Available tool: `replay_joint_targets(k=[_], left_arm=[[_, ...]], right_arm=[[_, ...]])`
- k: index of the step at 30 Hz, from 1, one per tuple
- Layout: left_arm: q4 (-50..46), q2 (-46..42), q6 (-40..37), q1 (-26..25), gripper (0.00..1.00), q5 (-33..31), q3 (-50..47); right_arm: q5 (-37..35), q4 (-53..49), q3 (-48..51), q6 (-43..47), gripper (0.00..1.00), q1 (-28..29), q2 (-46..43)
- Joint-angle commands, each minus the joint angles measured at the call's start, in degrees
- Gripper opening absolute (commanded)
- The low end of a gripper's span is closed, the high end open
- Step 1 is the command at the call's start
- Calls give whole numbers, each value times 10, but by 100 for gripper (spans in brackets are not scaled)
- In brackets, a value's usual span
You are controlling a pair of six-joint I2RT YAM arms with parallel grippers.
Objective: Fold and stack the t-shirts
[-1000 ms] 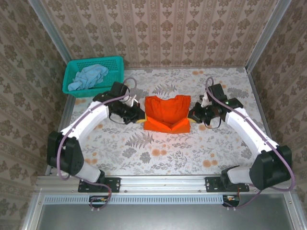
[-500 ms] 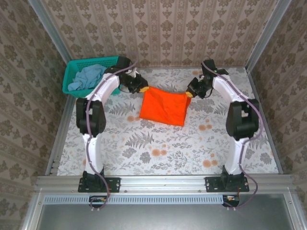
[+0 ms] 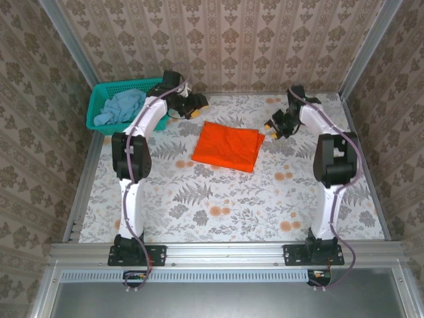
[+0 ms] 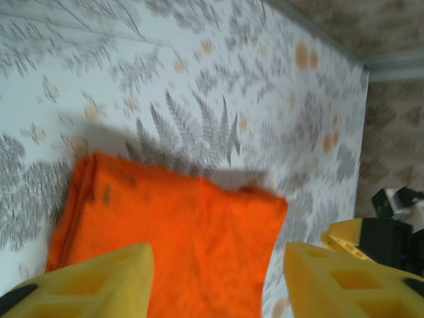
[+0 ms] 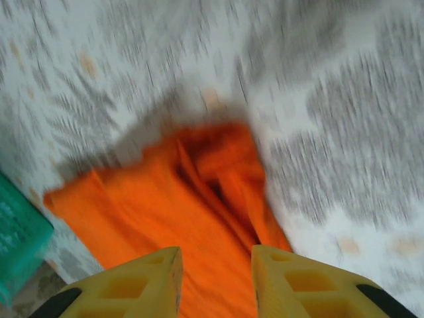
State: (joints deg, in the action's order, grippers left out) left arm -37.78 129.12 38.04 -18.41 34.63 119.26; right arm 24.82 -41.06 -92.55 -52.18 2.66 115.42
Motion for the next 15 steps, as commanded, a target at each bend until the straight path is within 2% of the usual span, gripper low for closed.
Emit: replay_joint_targets(k=[1,3,7,12,15], left_arm=[[-25,-62,-88,-39,46,14,-80],[-27,-74,-115,-53,42,38,-129],[-19,-76,-144,-68,38,36,-212],[-12,-60,-182,-74,35,35,-279],[-8,-58,-198,-82,34,36,-324]], right_arm=[[33,143,121,-28,32,52,-103],[44,168,170,-39,28,77,-119],[48,229,239,-67,21,116,-109],[41,244,290,-56,17,116,-58],[29,220,319,-24,14,115,-48]])
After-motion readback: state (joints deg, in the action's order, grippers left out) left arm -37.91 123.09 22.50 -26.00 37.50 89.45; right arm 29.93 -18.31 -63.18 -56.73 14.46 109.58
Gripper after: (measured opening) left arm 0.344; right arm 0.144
